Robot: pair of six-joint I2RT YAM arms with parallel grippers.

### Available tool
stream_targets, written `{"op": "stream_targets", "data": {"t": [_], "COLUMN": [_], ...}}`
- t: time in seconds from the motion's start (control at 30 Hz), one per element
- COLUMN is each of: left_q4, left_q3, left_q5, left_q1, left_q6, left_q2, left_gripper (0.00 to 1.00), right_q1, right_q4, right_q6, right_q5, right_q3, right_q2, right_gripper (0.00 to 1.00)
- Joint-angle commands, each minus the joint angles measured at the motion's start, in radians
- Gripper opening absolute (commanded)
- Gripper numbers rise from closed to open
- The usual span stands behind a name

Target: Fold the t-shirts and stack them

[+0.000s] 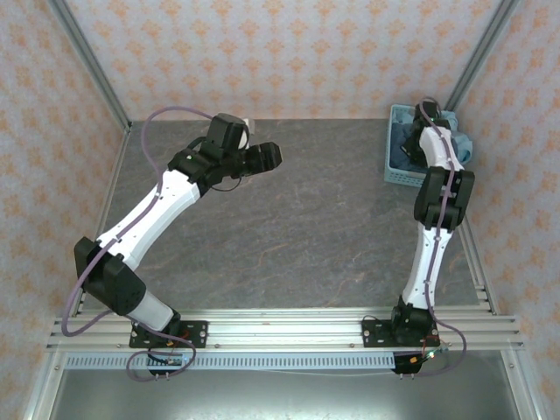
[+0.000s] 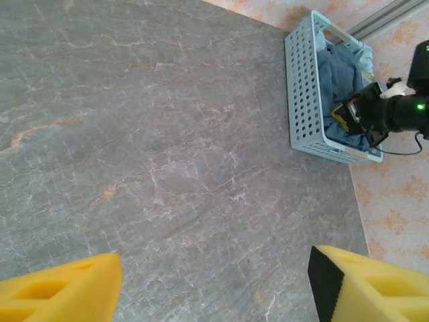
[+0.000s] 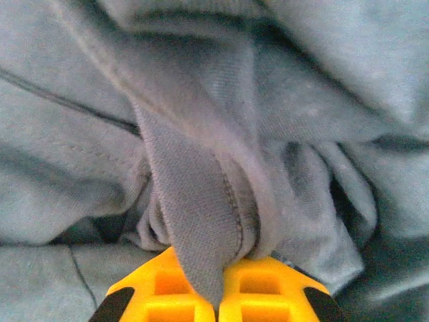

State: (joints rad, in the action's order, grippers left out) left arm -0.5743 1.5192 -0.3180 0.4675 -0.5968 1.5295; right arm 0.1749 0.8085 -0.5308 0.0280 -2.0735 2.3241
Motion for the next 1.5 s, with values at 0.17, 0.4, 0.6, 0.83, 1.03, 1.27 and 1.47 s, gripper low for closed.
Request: {"op": "stream_targets", "data": {"t": [0.17, 0.4, 0.6, 0.83, 1.03, 1.27, 1.47], "left_q4": [-0.028, -0.052, -0.139, -0.245, -0.31, -0.342, -0.29], "left_q3": [-0.017, -0.022, -0.027, -0.064, -0.123, -0.229, -0.395], "left_q5": [0.048, 0.096, 0.267, 0.44, 0.461, 0.347, 0.16], "left_q1": [0.0, -0.001, -0.007, -0.083, -0.162, -0.184, -0.178], "left_q6": [0.025, 0.023, 0.02, -0.032, -0.045, -0.042, -0.133], "left_q2": [-0.063, -0.085, -0.14, -0.24, -0.32, -0.358, -0.361], "left_gripper": [0.7, 0.69, 0.71, 0.74, 0.77, 0.82, 0.82], "right_q1": [-0.09, -0.149, -0.282, -0.621, -0.913, -1.006, -0.873], "right_q4": [-0.246, -0.278, -0.28, -0.205, -0.264, -0.179, -0.166], "right_q6": [0.012, 0.08, 0.188, 0.236, 0.108, 0.064, 0.027], "right_q5": [0.166, 0.169, 0.146, 0.182, -0.066, -0.172, -0.129], "right_q3": [0.113, 0.009, -0.103, -0.029, 0.25, 0.335, 0.568], "right_q2": [-0.408, -0.557, -0.664, -0.728, -0.65, -0.563, -0.698], "right_gripper": [0.0, 0.0, 0.0, 0.0, 0.43, 0.68, 0.69]}}
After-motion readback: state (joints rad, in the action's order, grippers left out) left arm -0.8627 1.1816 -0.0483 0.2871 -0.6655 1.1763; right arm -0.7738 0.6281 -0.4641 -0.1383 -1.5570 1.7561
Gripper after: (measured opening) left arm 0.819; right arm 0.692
